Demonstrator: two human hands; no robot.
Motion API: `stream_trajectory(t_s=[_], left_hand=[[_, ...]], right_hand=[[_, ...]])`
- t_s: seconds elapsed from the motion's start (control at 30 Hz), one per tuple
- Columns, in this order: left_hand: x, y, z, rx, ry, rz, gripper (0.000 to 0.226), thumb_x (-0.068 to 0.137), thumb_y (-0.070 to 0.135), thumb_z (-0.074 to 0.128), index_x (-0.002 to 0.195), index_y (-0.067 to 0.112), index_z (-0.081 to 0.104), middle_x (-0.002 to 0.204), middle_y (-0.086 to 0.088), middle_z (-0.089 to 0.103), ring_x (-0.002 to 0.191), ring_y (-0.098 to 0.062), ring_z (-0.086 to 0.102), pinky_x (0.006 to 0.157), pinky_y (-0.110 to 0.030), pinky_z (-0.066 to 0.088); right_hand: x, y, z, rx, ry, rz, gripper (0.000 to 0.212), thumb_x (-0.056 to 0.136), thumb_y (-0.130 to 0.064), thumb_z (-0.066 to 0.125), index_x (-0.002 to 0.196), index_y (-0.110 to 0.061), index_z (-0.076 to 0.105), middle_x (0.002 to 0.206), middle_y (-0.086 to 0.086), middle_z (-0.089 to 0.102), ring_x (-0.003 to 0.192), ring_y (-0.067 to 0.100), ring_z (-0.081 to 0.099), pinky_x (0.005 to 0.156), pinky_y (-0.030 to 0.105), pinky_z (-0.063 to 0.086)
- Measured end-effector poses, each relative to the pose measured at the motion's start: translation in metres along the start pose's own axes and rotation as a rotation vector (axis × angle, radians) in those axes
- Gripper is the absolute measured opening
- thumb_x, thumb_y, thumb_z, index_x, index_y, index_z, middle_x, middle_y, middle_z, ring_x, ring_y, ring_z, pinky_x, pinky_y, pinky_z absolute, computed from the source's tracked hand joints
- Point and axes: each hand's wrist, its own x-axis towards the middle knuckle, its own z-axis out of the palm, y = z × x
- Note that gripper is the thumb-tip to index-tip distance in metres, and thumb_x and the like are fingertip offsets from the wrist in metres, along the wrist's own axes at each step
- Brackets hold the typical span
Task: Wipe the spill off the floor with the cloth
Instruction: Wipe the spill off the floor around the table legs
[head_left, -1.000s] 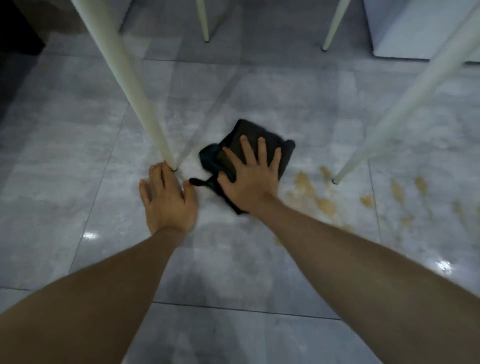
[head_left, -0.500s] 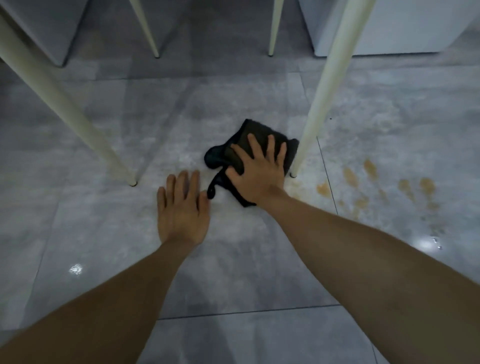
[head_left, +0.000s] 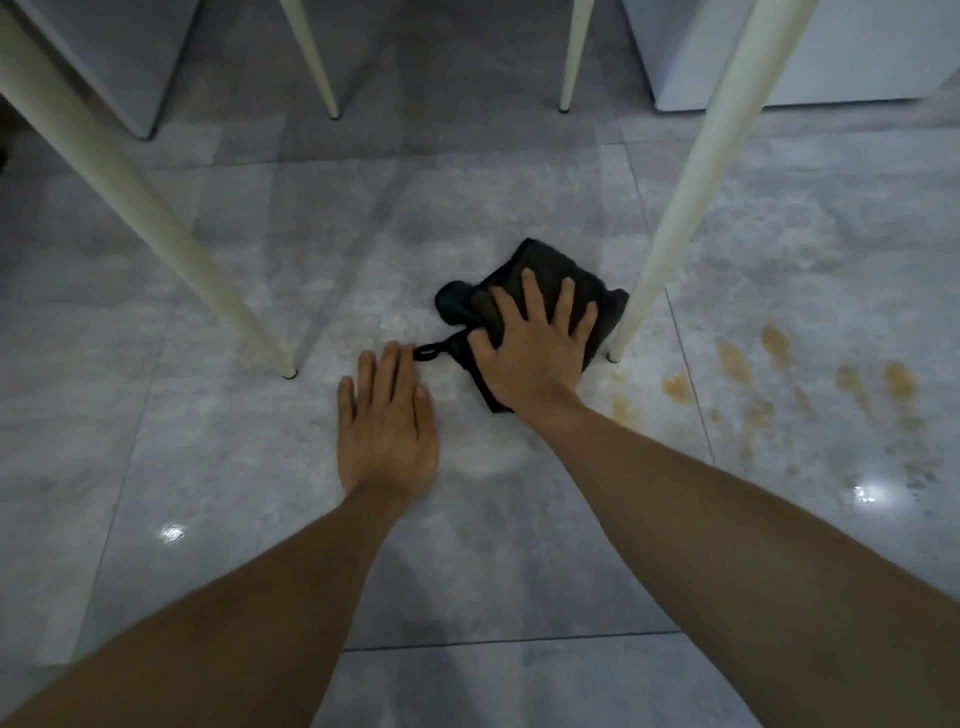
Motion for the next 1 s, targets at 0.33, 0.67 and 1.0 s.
stream_trajectory(t_s=[0.33, 0.67, 1.0], left_hand=[[0.0, -0.002, 0.001, -0.032, 0.017, -0.013, 0.058, 0.105, 0.039, 0.014, 0.16, 0.022, 0.008, 0.169, 0.005, 0.008, 0.155, -0.016, -0.003, 0.126, -0.043, -0.001], [0.007, 0.002, 0.001, -0.079, 0.033, -0.122, 0.06, 0.105, 0.037, 0.016, 0.16, 0.017, -0.001, 0.169, 0.0, -0.003, 0.155, -0.017, -0.01, 0.125, -0.043, -0.008], [0.008, 0.0, -0.001, -0.098, 0.055, -0.143, 0.069, 0.093, 0.028, 0.012, 0.158, 0.005, 0.006, 0.168, -0.009, 0.01, 0.156, -0.022, 0.003, 0.125, -0.045, -0.004]], right_hand=[[0.024, -0.013, -0.003, 0.391, 0.47, 0.405, 0.053, 0.102, -0.037, 0.036, 0.147, -0.01, 0.048, 0.155, 0.015, 0.047, 0.147, 0.038, 0.037, 0.124, 0.06, 0.012], [0.039, -0.034, 0.013, -0.009, 0.038, -0.301, 0.058, 0.096, -0.067, 0.035, 0.147, -0.042, 0.046, 0.165, -0.001, 0.033, 0.154, 0.038, 0.02, 0.121, 0.068, 0.006], [0.034, -0.048, 0.008, -0.036, -0.048, -0.172, 0.07, 0.093, -0.07, 0.035, 0.156, -0.042, 0.03, 0.171, 0.014, 0.006, 0.156, 0.04, 0.003, 0.124, 0.061, -0.003]])
